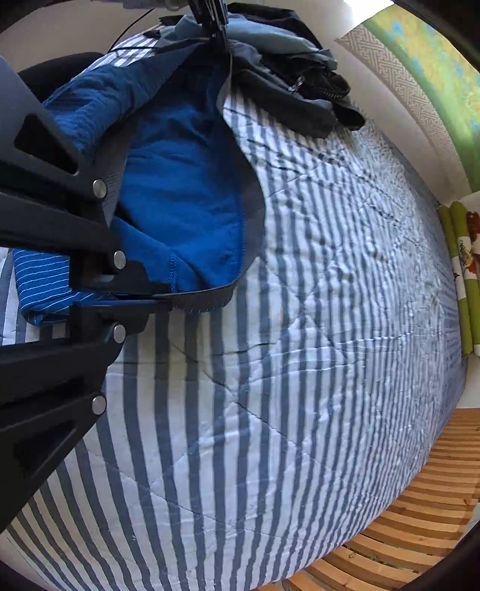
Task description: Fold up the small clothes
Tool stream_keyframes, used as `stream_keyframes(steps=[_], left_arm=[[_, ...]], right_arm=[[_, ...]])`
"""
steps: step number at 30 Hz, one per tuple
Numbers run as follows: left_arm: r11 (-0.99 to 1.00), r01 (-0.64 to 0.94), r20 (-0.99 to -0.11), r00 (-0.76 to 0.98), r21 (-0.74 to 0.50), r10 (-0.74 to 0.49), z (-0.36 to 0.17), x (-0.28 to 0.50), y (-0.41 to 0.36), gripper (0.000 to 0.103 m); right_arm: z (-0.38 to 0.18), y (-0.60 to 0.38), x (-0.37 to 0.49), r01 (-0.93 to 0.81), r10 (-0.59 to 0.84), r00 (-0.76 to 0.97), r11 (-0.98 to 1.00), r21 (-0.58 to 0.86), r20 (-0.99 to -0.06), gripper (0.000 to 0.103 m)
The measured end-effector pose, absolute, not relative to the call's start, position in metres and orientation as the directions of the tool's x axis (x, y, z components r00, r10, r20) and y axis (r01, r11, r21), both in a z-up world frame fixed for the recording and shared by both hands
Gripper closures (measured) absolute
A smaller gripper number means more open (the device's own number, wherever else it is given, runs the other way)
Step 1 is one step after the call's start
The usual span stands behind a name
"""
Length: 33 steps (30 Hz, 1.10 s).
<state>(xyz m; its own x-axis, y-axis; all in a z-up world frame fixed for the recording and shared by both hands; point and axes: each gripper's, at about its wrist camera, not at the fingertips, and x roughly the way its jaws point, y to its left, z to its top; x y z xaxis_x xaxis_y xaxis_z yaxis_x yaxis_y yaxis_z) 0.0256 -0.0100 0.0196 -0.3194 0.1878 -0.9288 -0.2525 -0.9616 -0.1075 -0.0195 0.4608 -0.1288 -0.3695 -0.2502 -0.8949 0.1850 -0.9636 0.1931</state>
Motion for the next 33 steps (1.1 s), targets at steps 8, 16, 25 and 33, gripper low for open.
stream_keyframes(steps=[8,16,25,33], left_arm=[[-0.972,-0.116,-0.916,-0.327,-0.207,0.234,0.008,-0.041,-0.025,0.102],[-0.983,-0.076,-0.907,-0.378,-0.168,0.184,-0.003,-0.072,-0.018,0.069],[-0.953,-0.294,-0.897,-0.4,-0.069,0.188,-0.009,-0.043,-0.014,0.053],[-0.936,-0.351,-0.908,-0.387,-0.014,0.159,-0.037,-0.054,0.022,0.097]], right_arm=[[-0.084,0.503,-0.076,0.028,-0.355,-0.476,-0.92,0.39,-0.804,0.101],[-0.118,0.49,-0.123,0.012,-0.335,-0.419,-0.931,0.364,-0.844,0.094],[-0.125,0.515,-0.098,0.081,-0.361,-0.437,-0.928,0.363,-0.824,0.073],[-0.139,0.5,-0.091,0.183,-0.347,-0.405,-0.937,0.297,-0.846,0.059]])
